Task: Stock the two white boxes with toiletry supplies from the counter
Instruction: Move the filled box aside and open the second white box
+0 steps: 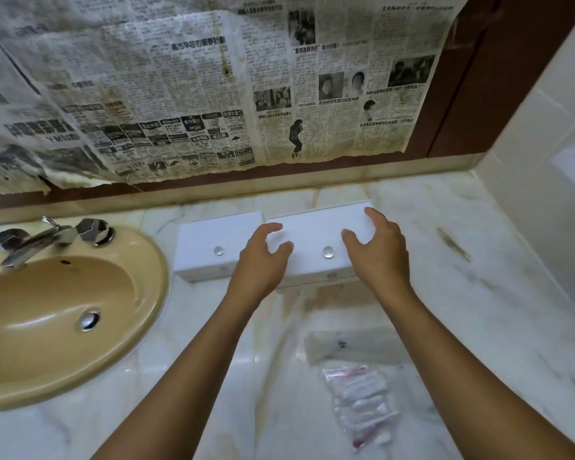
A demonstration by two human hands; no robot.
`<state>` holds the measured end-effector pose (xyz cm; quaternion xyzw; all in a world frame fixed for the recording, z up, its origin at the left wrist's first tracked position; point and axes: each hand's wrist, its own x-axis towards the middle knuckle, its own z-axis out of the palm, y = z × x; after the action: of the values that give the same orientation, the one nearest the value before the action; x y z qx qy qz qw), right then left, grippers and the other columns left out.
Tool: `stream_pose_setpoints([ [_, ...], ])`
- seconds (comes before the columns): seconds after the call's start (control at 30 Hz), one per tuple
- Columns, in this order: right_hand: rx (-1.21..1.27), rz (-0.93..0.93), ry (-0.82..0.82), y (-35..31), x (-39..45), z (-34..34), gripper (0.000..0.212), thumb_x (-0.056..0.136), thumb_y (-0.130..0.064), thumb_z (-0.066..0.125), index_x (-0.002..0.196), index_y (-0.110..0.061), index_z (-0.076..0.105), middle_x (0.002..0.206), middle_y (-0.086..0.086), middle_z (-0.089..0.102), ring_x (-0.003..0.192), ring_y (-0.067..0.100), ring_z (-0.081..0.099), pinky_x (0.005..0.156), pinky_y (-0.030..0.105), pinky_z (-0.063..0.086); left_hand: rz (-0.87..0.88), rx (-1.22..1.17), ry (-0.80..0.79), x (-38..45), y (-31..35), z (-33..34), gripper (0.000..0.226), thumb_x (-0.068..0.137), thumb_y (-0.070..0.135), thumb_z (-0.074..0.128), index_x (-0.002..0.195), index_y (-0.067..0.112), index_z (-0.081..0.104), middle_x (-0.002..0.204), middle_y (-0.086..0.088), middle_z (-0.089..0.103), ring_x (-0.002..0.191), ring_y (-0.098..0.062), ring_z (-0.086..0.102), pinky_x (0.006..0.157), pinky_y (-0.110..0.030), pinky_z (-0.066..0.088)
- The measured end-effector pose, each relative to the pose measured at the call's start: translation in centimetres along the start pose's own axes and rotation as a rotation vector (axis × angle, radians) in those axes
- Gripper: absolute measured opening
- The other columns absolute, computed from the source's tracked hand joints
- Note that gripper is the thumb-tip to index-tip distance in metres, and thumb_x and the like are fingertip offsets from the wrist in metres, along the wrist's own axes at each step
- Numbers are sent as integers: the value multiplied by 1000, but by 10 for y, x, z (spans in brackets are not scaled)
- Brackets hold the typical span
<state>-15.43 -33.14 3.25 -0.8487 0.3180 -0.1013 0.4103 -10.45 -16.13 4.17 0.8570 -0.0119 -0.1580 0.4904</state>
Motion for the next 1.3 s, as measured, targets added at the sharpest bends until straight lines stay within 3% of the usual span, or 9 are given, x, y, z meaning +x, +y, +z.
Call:
stream_pose_setpoints([
  [0.07,13,-25,-44,-7,-29,6,59,89,-42,58,143,-27,38,142,4,42,130,23,39,107,42,37,4,12,31,-23,-12,-21,35,95,34,54,129,39,50,127,9,48,96,-1,50,71,-25,45],
  [0.23,35,-65,-180,-18,-98,33,57,89,-42,59,141,-31,39,142,-2,39,130,18,39,106,36,38,-30,35,103,-72,-60,-71,34,94,38,55,127,43,52,127,10,52,126,-10,47,100,-43,46],
  [0.37,38,-84,-284,-16,-142,63,56,89,-39,60,140,-32,39,143,-5,37,131,14,38,102,30,37,-107,13,152,-105,-102,-97,31,94,38,54,123,46,52,119,14,49,127,-11,48,99,-43,47],
  [0.67,-53,-72,-426,0,-179,106,55,91,-34,58,142,-28,37,144,-2,34,129,15,40,88,21,33,-200,-3,168,-130,-165,-108,32,95,35,54,127,41,52,124,8,52,119,-14,52,91,-37,48],
  [0.83,-92,-83,-413,7,-181,115,54,91,-33,58,141,-26,38,145,-1,33,131,16,39,96,25,36,-218,7,131,-128,-176,-107,33,97,32,52,129,38,51,126,7,52,121,-17,51,84,-30,42],
  [1.0,-132,-93,-414,7,-180,116,54,91,-33,57,141,-26,38,147,0,31,133,17,37,101,27,34,-207,18,141,-125,-184,-108,32,97,32,52,128,39,50,136,0,54,115,-18,56,87,-34,48],
  [1.1,-307,-251,-309,7,-185,115,52,91,-38,55,140,-27,41,150,3,28,137,20,26,109,36,24,-202,19,139,-123,-186,-108,34,97,31,52,130,38,49,134,2,55,110,-17,59,88,-35,49],
  [1.2,-412,-551,-239,2,-195,121,40,86,-41,57,122,-23,61,119,1,55,114,23,48,91,38,35,-190,26,147,-122,-187,-109,35,97,29,52,132,37,48,125,4,54,102,-15,58,84,-32,47],
  [1.3,-500,-667,-311,1,-203,132,29,83,-41,61,103,-21,66,94,-1,59,91,25,54,76,37,39,-183,27,128,-120,-189,-109,34,97,30,53,129,40,49,120,5,55,98,-14,59,80,-31,47],
])
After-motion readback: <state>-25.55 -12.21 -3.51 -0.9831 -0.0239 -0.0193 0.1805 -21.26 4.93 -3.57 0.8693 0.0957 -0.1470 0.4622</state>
